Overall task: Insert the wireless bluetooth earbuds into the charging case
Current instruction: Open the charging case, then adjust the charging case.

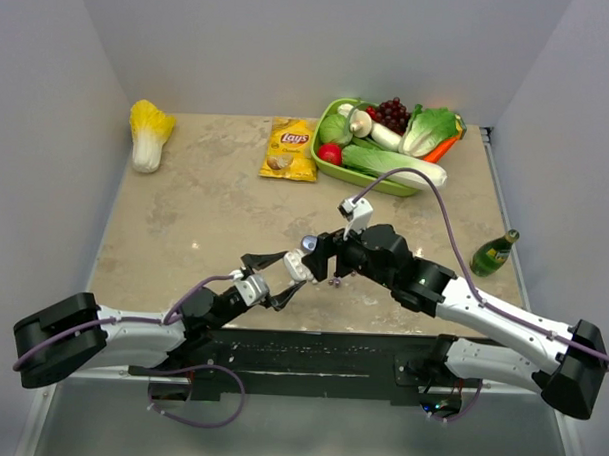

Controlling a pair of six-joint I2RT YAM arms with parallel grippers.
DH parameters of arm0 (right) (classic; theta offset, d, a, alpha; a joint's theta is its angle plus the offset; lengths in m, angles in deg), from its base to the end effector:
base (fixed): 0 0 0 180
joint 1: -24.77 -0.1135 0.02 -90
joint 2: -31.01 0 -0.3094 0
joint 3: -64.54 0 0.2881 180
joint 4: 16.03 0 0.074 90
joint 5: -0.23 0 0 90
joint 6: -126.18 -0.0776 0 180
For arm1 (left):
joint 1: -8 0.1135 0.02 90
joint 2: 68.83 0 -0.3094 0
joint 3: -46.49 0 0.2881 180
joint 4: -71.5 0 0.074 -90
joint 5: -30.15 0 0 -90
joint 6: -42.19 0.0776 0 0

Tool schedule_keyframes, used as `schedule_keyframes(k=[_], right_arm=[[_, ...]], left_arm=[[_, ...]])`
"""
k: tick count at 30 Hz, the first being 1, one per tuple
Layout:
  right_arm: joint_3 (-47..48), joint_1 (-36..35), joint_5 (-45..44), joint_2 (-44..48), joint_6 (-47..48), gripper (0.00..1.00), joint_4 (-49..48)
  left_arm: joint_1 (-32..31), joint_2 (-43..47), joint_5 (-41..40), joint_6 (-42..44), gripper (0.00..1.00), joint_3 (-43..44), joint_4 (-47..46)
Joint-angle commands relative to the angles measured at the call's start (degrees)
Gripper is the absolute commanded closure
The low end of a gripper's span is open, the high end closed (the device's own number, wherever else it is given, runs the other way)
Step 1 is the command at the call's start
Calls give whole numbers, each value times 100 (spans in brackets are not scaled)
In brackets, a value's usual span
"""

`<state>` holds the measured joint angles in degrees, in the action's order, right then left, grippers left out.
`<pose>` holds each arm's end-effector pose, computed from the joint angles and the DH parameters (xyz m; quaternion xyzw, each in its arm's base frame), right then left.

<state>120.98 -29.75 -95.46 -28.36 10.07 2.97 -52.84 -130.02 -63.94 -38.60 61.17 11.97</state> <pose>0.1748 0.2320 0.3085 -0.1762 0.8092 0.3303 0.4529 0.1104 -0.1865 0.2097 0.3341 0.5254 -0.3206 0.7138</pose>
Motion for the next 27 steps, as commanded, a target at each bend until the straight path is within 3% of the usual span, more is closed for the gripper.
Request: schedule_keyframes(k=[1,9,16,27], right_arm=[[-83,64,-274,154,-79,16,110],[-294,65,286,558,-219,15,-513],[-399,100,797,313,-535,17,-1040],[-452,223,974,40,-746,38,-1305]], left_arm=[[-60,142,-3,2,100,-661,-834],[-77,134,-21,-7,100,-696,-861],[-77,28,6,-16,100,-661,-1010],[-112,98,49,-42,100,-670,-1072]])
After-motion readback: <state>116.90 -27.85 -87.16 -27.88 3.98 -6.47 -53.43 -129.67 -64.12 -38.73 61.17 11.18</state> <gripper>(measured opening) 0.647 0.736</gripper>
